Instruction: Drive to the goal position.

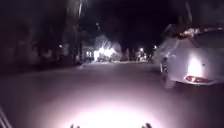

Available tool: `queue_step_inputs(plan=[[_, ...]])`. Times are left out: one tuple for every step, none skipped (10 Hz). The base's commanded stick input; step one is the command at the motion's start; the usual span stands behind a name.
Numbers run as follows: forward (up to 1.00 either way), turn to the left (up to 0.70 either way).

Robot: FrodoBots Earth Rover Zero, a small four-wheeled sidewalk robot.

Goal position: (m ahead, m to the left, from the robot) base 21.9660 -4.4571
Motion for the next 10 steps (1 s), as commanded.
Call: queue_step_inputs(plan=[[0.85,0.0],[0.85,0.0],[0.85,0.0],[0.85,0.0],[0.85,0.0],[0.85,-0.3],[0.85,-0.34],[0.85,-0.34],[0.85,-0.25],[0.85,0.0]])
